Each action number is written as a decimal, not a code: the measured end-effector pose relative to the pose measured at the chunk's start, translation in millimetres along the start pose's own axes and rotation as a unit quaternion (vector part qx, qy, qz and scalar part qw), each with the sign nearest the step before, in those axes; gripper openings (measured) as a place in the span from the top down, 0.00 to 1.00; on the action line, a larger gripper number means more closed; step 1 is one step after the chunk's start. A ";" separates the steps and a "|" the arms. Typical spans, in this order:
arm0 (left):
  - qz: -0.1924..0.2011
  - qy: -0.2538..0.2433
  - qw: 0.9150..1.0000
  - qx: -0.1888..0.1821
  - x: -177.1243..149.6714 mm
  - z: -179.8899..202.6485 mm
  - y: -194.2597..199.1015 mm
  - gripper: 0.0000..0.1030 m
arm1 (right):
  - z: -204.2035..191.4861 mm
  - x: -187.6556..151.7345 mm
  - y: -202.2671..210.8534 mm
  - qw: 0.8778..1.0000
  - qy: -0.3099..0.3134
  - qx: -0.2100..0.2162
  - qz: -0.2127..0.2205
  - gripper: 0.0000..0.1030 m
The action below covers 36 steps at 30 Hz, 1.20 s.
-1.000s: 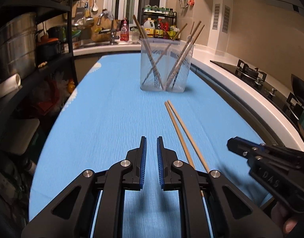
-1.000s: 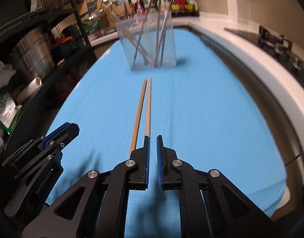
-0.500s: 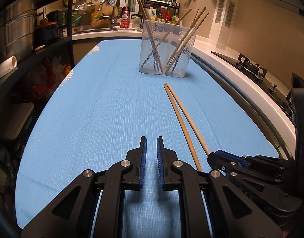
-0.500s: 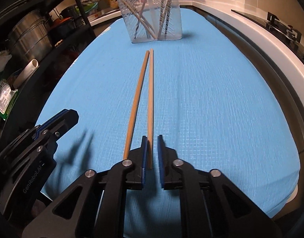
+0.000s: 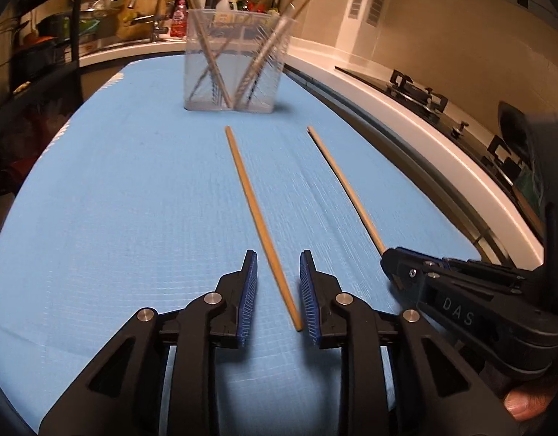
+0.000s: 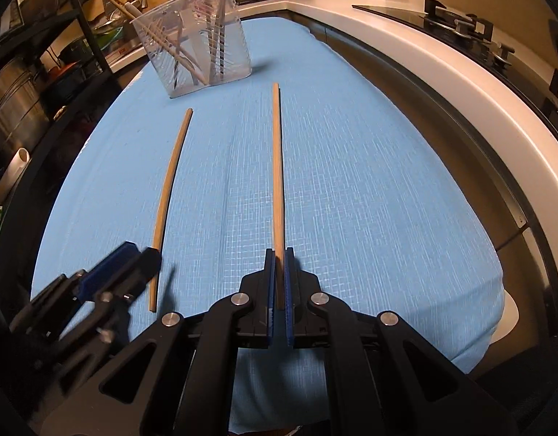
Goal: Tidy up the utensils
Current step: 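Grasp a chopstick with the left tool while the right tool grasps the other chopstick, then carry the left tool's chopstick to the container while the right tool carries its chopstick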
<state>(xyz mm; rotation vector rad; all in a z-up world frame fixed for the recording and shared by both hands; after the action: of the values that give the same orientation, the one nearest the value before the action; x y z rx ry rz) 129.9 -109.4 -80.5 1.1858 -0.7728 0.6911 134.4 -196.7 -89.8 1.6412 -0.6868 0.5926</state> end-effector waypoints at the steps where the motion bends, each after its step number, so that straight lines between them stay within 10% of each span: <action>1: -0.004 -0.005 1.000 -0.001 -2.3 3.2 -2.3 0.76 | 0.1 0.3 0.9 1.000 0.000 0.000 0.001 0.96; 7: -0.008 -0.029 0.998 0.049 -7.6 -8.8 -2.7 0.94 | -2.6 0.6 0.2 1.000 0.000 0.007 0.004 0.96; 16: 0.006 0.015 0.991 0.132 -4.4 -69.9 16.7 0.94 | -30.0 -3.0 -3.6 0.999 0.028 0.037 0.011 0.95; 36: 0.035 0.002 0.988 0.149 -6.7 -70.0 23.0 0.95 | -30.0 -4.8 -0.7 0.998 0.044 0.003 0.041 0.95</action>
<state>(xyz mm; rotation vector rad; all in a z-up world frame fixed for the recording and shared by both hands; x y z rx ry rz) 118.6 -36.5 -86.9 1.4319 -0.7275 0.8903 131.3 -166.5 -88.6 1.5892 -0.6910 0.7232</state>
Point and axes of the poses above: each gripper's, at about its wrist camera, not at the fingertips, and y roughly against the way its jaws point, z to its right, x to its top, the point moved 10 cm from there along -y, roughly the way its jaws point, and after that the axes turned 10 degrees about z, right-handed, at the moved point
